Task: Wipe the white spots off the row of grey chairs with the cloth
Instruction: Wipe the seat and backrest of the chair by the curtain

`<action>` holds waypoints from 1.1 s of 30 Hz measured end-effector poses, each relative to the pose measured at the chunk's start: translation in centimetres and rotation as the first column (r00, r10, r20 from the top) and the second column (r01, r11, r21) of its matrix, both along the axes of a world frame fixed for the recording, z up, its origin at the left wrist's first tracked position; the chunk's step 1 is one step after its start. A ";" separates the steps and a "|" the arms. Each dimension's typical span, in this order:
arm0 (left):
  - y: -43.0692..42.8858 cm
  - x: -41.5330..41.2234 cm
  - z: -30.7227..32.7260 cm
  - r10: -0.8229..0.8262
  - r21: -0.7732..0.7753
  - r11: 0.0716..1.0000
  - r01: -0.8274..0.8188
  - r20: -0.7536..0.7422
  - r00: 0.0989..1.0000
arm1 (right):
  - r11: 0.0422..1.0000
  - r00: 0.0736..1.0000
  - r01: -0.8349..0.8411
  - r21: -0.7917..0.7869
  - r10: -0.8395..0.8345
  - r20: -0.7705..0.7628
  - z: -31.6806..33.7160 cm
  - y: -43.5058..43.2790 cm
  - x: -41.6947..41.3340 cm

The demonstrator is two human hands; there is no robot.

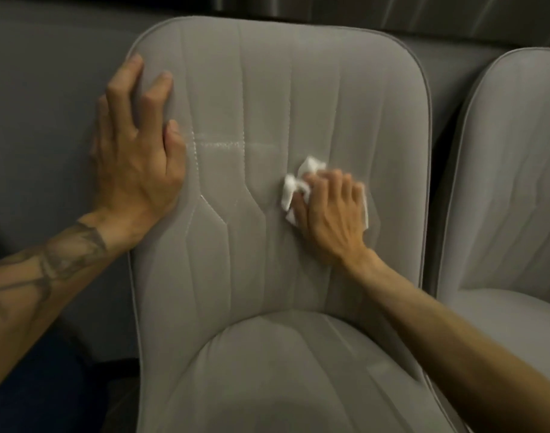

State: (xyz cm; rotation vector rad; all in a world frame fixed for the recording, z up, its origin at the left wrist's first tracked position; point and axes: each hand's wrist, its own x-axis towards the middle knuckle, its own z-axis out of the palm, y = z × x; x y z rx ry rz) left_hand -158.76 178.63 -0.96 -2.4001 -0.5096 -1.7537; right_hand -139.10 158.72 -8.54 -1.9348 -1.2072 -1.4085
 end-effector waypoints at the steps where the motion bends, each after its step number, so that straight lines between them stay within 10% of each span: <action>1: 0.0 0.0 0.0 0.000 0.002 1.000 0.000 0.000 1.000 | 0.996 0.999 0.031 0.078 -0.028 -0.046 1.0 0.5 0.3; 9: -0.4 -0.1 0.2 0.012 0.005 1.000 -0.012 -0.013 1.000 | 0.987 0.997 -0.071 -0.141 0.067 -0.036 -7.1 -1.3 -2.7; 14: -0.5 -0.1 0.3 0.023 0.006 1.000 -0.023 -0.013 1.000 | 0.999 0.995 -0.027 0.041 0.031 -0.092 -7.1 0.5 -1.6; 19: -0.8 -0.2 0.3 0.014 0.006 1.000 -0.014 -0.015 1.000 | 0.957 0.988 -0.134 -0.256 0.149 0.039 -11.7 -1.8 -2.7; 24: -0.7 -0.2 0.3 0.014 0.008 1.000 -0.014 -0.013 1.000 | 0.992 0.994 0.014 0.125 0.000 -0.109 -9.0 0.4 -1.7; 29: -0.9 -0.2 0.5 0.018 -0.001 1.000 -0.018 -0.017 1.000 | 0.985 0.994 -0.100 -0.138 0.092 -0.061 -12.7 -1.0 -3.9; 33: -0.9 -0.2 0.3 0.016 -0.013 1.000 -0.016 -0.013 1.000 | 1.000 1.000 -0.009 0.003 0.010 -0.019 -5.4 0.5 -2.5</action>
